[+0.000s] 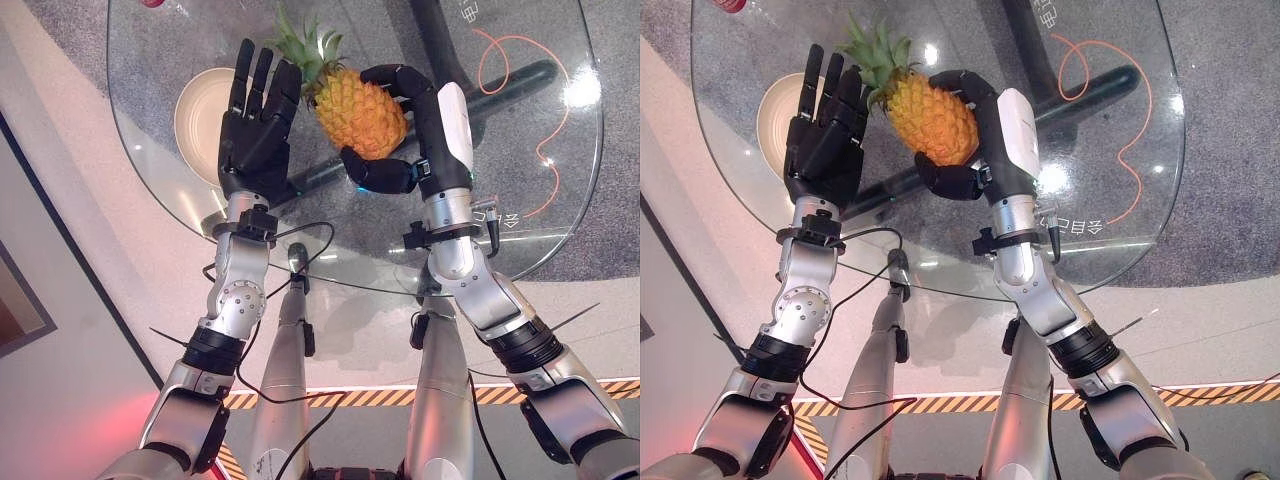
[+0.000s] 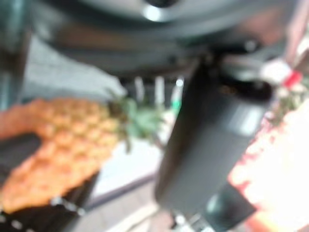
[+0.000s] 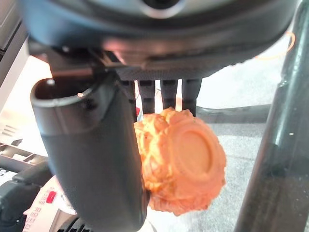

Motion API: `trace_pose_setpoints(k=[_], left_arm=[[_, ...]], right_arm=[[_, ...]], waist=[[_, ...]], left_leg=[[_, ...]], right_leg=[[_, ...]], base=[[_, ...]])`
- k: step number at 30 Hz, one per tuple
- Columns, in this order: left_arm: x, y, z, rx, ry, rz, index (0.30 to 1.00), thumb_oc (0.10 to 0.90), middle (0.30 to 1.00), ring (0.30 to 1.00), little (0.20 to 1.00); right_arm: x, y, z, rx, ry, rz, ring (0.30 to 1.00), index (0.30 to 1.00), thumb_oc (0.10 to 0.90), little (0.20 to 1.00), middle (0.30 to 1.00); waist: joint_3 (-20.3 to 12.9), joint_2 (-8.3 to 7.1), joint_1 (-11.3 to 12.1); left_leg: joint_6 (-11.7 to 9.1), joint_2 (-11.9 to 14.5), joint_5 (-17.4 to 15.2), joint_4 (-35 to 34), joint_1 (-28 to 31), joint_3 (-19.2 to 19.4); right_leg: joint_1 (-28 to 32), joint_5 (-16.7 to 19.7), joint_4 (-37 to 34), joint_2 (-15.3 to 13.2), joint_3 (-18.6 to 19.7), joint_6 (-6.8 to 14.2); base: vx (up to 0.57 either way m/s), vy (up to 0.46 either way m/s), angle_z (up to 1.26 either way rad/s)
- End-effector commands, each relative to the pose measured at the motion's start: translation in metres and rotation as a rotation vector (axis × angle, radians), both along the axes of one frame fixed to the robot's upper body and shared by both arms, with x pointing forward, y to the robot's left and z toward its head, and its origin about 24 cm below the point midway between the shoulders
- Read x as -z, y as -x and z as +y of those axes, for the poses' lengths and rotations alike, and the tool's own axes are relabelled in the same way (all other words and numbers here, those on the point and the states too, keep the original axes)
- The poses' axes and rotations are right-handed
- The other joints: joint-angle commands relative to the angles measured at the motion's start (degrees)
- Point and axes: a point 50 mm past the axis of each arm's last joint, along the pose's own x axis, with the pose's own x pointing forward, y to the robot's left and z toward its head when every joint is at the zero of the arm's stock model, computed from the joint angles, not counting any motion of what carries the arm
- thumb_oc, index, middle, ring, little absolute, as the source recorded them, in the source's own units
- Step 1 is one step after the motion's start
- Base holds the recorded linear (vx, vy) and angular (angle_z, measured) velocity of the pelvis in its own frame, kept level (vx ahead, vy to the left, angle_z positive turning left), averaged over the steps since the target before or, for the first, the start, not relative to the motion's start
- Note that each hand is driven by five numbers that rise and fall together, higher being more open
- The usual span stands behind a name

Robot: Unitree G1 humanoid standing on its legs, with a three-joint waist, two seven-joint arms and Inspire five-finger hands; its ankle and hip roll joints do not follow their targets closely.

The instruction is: Pick up the fruit to the plate

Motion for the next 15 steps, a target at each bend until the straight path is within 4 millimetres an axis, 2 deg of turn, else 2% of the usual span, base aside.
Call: trace_pose_setpoints(k=[1, 15], left_arm=[[-0.048, 0.017, -0.013, 0.001, -0.048, -0.240, 0.900, 0.800, 0.900, 0.900, 0.900], [-0.049, 0.015, -0.002, -0.076, -0.028, -0.218, 0.900, 0.800, 0.900, 0.900, 0.900]], right_arm=[[-0.093, 0.070, 0.027, -0.295, -0.188, -0.555, 0.300, 0.300, 0.100, 0.200, 0.300], [-0.095, 0.070, 0.020, -0.268, -0.225, -0.589, 0.300, 0.300, 0.100, 0.200, 0.300]], waist=[[-0.8, -1.34, 0.0], [-0.8, -1.60, 0.0]], left_leg=[[2.2, -2.1, -4.0, 5.2, -1.3, 0.0], [2.0, -1.8, -3.6, 4.3, -0.9, 0.1]], right_leg=[[3.8, 9.8, -10.0, 3.5, -4.0, -1.8], [4.4, 9.9, -10.7, 3.5, -4.2, -1.8]], base=[[0.00, 0.000, 0.00], [0.00, 0.000, 0.00]])
